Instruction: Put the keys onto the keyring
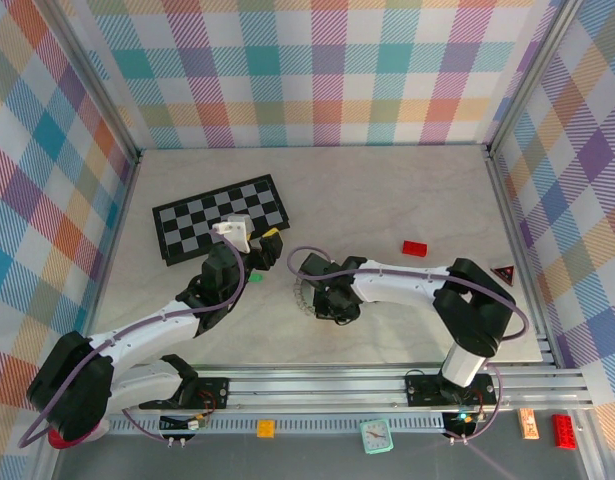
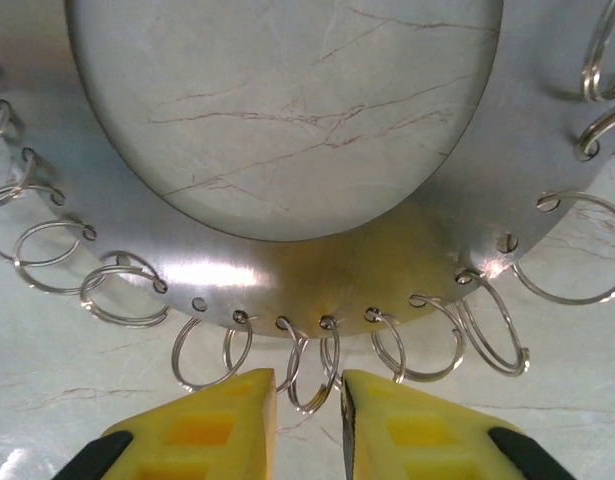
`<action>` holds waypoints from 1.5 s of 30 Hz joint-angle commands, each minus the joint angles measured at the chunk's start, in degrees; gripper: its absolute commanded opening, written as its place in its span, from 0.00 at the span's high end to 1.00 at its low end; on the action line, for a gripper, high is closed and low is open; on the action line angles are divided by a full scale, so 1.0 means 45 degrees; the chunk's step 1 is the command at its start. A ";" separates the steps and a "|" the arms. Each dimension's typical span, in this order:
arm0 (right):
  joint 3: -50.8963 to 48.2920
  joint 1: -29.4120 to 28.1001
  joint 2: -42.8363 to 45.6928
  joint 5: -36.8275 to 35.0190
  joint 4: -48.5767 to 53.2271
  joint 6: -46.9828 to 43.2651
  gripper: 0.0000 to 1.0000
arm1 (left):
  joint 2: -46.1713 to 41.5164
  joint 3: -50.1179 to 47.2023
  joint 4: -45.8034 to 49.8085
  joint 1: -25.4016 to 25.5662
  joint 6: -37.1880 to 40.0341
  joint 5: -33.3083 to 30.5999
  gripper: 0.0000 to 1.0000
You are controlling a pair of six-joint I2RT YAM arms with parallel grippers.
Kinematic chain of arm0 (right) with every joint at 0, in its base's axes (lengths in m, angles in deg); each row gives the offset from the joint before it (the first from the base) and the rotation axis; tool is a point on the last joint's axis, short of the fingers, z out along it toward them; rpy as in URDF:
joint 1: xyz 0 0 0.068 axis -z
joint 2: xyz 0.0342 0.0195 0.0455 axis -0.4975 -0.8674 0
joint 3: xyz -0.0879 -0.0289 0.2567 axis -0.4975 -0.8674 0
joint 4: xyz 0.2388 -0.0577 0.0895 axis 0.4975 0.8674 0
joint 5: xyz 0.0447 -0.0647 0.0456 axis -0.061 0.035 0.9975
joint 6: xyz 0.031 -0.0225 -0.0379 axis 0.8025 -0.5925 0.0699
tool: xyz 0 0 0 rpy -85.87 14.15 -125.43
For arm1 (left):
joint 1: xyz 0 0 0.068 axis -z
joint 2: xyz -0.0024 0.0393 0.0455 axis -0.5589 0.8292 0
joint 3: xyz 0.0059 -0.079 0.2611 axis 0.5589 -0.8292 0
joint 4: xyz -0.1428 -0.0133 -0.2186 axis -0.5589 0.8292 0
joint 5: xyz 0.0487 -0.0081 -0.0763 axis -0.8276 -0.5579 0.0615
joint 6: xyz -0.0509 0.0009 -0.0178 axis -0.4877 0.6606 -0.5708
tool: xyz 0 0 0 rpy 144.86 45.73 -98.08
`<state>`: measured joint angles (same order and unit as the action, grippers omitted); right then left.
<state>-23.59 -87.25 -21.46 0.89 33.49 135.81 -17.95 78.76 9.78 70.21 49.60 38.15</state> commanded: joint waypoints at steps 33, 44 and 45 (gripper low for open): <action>-0.0732 0.0515 0.0753 0.1260 -0.0290 -0.6552 1.00 | -0.0757 0.0500 0.0410 -0.0101 0.1137 -0.0444 0.28; -0.0635 0.0687 0.0071 0.1539 -0.0272 -0.6309 0.91 | -0.0834 0.0400 0.0408 -0.0104 0.1206 -0.0486 0.28; -0.0577 0.0706 0.0041 0.1529 -0.0254 -0.6306 0.88 | -0.0834 0.0390 0.0411 -0.0106 0.1215 -0.0486 0.28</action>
<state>-26.69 -84.36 -19.51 6.94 31.78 108.16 -20.58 79.64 11.68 70.19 54.12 36.99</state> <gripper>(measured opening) 0.101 0.718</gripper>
